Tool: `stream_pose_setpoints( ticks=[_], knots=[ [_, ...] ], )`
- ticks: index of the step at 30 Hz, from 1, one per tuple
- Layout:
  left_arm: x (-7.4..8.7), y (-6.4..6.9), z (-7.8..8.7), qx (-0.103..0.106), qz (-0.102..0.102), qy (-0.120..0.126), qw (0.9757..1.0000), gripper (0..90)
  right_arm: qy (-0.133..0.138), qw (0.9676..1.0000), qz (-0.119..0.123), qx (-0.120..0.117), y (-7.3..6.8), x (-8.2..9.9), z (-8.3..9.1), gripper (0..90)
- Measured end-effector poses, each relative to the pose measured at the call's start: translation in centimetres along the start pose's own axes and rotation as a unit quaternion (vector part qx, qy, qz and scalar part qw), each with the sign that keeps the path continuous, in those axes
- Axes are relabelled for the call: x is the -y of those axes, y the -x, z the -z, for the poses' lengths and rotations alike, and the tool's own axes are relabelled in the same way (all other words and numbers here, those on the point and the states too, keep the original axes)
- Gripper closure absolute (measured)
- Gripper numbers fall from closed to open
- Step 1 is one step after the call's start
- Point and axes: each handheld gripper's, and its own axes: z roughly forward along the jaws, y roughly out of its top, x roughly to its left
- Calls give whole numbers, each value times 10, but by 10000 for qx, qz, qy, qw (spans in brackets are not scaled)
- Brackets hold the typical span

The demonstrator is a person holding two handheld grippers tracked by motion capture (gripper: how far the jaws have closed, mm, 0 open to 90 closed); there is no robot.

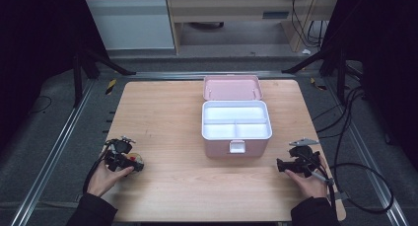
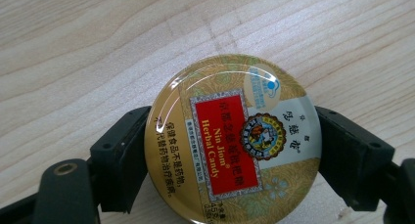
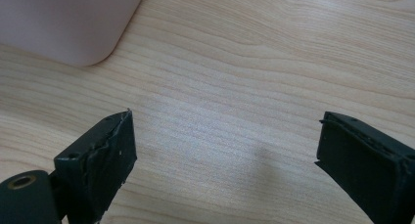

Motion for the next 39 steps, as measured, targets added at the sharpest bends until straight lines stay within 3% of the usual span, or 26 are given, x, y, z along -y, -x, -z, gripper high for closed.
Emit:
stream_pose_setpoints(
  ticks=[4, 7, 14, 18, 22, 27, 30, 33, 39],
  knots=[
    [1, 0, 0, -7, -13, 16, 10000, 193, 9, 10000, -3, -5, 0, 0, 0, 81],
    [0, 3, 2, -6, -108, 25, 9999, 111, 59, 10000, 2, -35, 0, 0, 1, 83],
    [-6, 14, 25, -111, -171, 519, 9984, 94, 343, 9994, -48, -76, 0, -4, 9, 121],
    [-19, 36, 54, -21, -294, 1236, 9919, 126, 806, 9966, -160, -99, 1, -13, 22, 198],
    [-37, 56, 70, 106, -379, 1772, 9834, 154, 1329, 9904, -312, -203, 4, -25, 36, 279],
    [-68, 83, 73, 295, -436, 2384, 9697, 204, 1994, 9775, -529, -440, 8, -43, 54, 409],
    [-88, 101, 69, 472, -509, 2569, 9639, 236, 2165, 9729, -523, -616, 7, -55, 58, 448],
    [-104, 118, 64, 585, -627, 2647, 9605, 249, 2207, 9710, -449, -806, 0, -66, 56, 486],
    [-124, 143, 56, 766, -777, 2750, 9552, 299, 1938, 9764, -77, -954, -19, -82, 42, 542]
  ],
)
